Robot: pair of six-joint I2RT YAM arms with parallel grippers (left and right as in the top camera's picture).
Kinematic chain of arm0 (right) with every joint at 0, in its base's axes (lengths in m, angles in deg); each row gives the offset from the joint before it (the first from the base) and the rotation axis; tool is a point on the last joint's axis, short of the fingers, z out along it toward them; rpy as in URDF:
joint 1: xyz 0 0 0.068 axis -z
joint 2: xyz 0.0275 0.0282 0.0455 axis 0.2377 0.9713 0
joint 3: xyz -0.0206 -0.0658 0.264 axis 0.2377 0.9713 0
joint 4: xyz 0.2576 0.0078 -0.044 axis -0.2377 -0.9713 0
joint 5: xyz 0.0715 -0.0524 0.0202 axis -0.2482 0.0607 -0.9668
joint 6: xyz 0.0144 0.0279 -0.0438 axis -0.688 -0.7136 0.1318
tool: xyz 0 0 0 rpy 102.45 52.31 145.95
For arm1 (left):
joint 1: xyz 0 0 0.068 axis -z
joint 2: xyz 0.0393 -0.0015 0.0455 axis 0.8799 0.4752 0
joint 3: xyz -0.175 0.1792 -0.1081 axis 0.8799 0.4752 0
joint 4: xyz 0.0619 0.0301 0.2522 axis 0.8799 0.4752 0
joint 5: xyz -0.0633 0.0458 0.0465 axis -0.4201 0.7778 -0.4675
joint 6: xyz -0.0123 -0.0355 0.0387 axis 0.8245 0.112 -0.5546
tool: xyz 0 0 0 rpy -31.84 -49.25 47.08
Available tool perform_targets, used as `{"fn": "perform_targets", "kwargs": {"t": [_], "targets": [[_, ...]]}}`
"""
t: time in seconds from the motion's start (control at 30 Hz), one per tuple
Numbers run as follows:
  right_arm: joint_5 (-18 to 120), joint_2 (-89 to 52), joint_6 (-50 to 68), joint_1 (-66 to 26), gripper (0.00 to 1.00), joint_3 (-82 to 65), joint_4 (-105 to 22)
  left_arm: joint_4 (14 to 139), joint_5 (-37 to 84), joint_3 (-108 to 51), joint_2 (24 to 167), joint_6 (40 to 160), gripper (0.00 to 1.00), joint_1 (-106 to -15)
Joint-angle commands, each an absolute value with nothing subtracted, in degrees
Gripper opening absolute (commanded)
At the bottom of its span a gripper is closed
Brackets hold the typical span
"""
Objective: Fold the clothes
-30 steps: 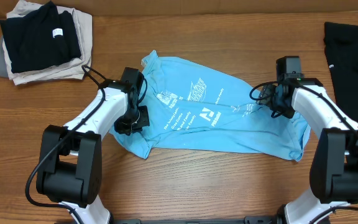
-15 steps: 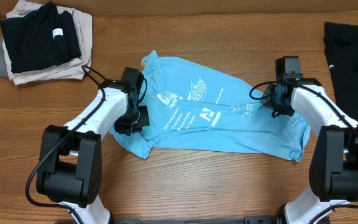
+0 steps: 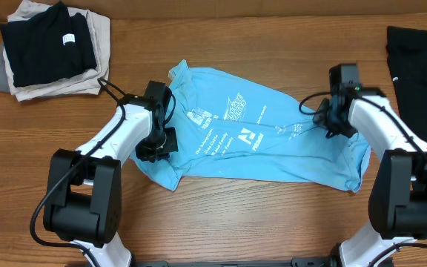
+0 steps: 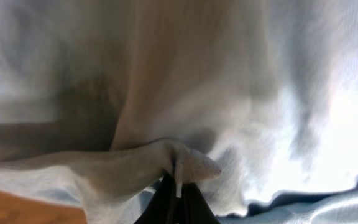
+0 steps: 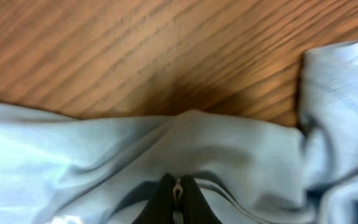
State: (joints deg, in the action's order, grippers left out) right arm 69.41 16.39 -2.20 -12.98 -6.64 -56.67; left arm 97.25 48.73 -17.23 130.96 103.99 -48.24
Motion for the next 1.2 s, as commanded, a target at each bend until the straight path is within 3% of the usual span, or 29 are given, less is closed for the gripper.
{"fn": "perform_targets", "kwargs": {"t": [0.0, 0.23, 0.6, 0.9, 1.17], "targets": [[70.54, 15.74, -5.24, -11.79, 0.04, -14.86, -60.32, 99.52, 48.25, -21.5, 128.75, 103.05, 0.04, -48.55], [70.54, 12.44, -5.96, -10.99, 0.04, -33.7, -76.15, 109.92, 52.44, -35.07, 120.6, 102.07, 0.04, -48.55], [70.96, 4.42, -3.78, -10.99, 0.04, -64.74, -98.24, 127.45, 54.98, -70.11, 112.49, 98.46, 0.04, -48.55], [71.46, -0.5, -2.27, -10.99, 0.04, -88.45, -105.92, 139.1, 63.42, -101.43, 111.24, 99.14, 0.04, -48.55], [70.48, -5.9, -1.22, -10.99, 0.04, -93.48, -106.02, 139.06, 68.27, -107.55, 103.88, 101.55, 0.04, -48.55]]}}
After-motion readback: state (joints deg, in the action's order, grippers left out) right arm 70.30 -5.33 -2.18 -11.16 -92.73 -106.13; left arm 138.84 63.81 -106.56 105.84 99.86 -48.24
